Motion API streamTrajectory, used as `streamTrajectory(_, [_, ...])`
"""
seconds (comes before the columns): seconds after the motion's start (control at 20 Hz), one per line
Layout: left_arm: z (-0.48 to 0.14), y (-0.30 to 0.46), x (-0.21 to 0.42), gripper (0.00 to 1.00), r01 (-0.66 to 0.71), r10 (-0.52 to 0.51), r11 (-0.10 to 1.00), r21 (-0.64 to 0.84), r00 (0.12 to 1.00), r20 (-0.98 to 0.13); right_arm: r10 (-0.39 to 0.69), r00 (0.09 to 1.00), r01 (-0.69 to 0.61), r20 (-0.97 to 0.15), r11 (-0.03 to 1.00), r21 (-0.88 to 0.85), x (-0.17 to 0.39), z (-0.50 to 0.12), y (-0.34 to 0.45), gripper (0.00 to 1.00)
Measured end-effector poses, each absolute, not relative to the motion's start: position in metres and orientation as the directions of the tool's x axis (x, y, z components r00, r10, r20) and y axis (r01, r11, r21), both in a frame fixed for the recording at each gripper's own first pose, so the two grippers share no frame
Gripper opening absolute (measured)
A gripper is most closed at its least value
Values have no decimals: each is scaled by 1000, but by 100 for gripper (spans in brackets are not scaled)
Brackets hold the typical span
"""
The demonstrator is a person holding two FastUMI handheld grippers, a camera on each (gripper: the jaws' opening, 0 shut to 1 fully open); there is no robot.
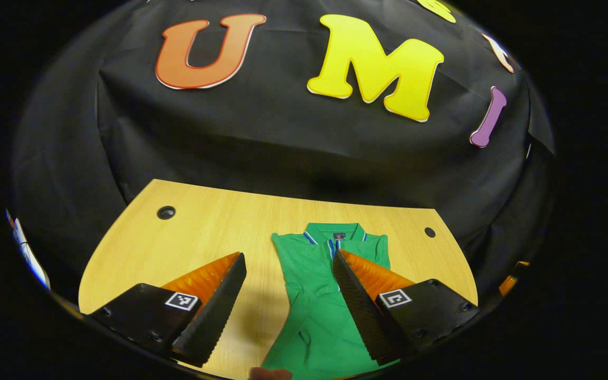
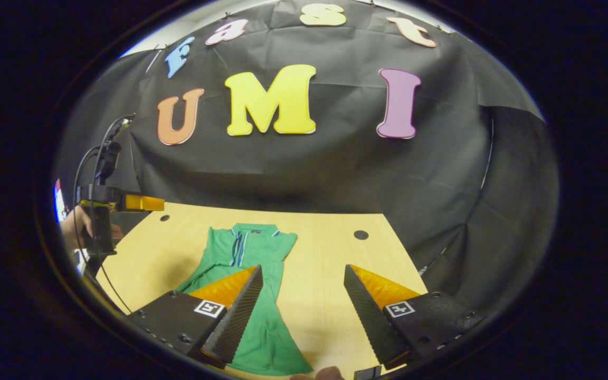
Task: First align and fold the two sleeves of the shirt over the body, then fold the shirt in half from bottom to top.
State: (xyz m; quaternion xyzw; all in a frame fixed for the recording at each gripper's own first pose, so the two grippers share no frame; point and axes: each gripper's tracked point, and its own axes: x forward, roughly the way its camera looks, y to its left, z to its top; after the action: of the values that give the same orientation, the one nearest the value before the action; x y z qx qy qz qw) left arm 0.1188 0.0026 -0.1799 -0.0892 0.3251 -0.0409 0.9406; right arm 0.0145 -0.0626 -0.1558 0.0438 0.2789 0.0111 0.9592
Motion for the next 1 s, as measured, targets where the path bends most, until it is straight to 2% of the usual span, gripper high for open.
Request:
streamTrajectory(0.35, [-170, 0, 33, 100, 55, -132, 987, -149, 807, -576, 101, 824, -64, -557, 994, 86, -3, -171, -47, 94])
streamTrajectory(0.75, [-226, 0, -43, 100, 103, -178, 983, -150, 706, -685, 125, 742, -91, -659, 992, 86, -44, -220, -49, 95])
streamTrajectory(1.0, [-281, -7, -96, 100, 147, -216, 976, -161, 575, -789, 122, 634, -109, -764, 992, 67, -77, -274, -51, 96])
